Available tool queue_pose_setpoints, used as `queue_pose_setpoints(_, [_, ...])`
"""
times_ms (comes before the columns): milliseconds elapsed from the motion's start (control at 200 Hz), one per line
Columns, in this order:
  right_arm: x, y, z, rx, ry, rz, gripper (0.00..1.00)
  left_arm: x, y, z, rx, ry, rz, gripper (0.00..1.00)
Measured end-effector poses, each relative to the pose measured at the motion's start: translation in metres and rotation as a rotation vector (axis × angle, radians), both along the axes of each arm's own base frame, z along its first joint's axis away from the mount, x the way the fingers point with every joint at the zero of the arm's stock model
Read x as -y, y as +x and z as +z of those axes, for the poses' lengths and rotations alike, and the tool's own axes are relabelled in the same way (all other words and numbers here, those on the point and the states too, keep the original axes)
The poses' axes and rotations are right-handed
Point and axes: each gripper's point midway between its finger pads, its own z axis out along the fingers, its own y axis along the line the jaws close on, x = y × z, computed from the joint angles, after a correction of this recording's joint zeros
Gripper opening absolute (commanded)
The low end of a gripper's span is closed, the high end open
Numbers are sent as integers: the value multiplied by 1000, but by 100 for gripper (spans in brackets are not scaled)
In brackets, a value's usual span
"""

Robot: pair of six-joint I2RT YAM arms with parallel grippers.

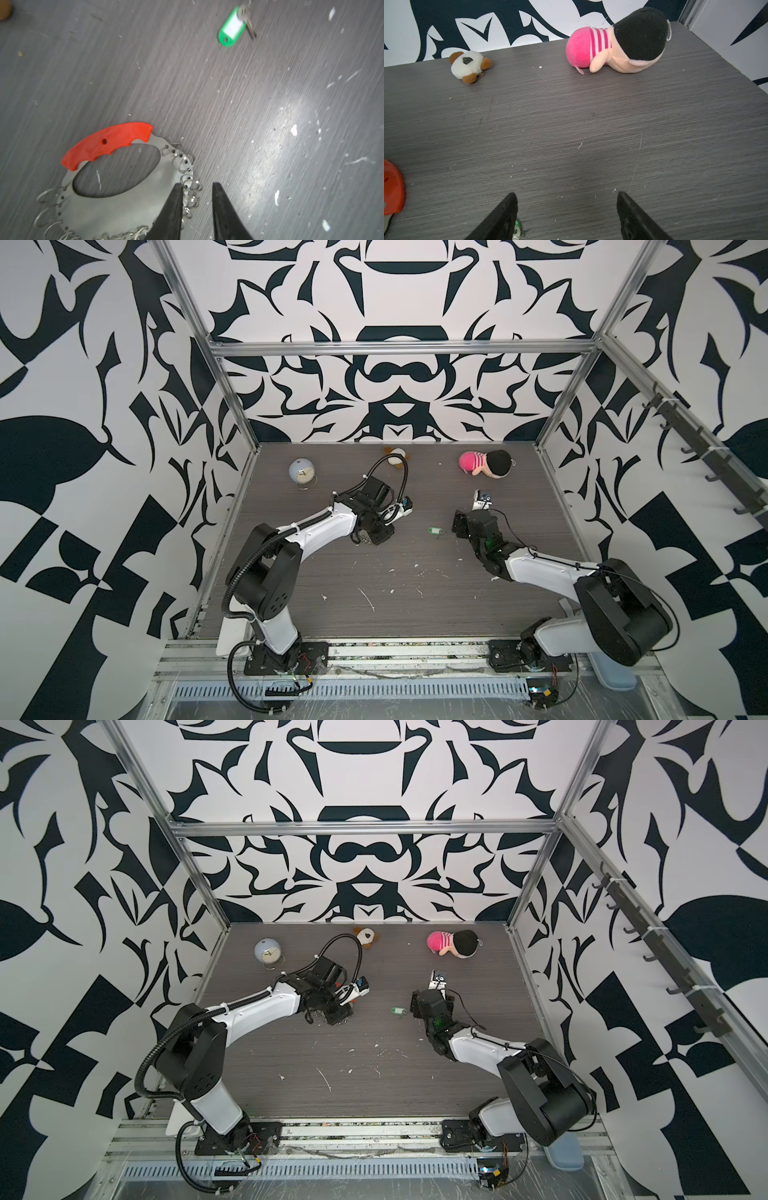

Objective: Put the keys on the keyring
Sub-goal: 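Lower the left gripper and grasp the keyring's metal edge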

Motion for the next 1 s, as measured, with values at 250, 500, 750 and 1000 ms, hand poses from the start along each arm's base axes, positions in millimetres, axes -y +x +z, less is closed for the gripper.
queue_pose_setpoints(250, [-1,0,0,-1,1,4,78,-7,4,-30,-19,83,-29,3])
queue_pose_setpoints(500, [-2,-1,-1,-8,5,14,77,-12,24,-47,-51,104,32,7])
queue_pose_setpoints(750, [-3,-1,-2,-11,6,17,77,-12,30,-45,-31,95,44,12])
queue_pose_setpoints(1000, [-4,-1,-2,-13,10,23,77,-9,34,-42,-9,83,35,14])
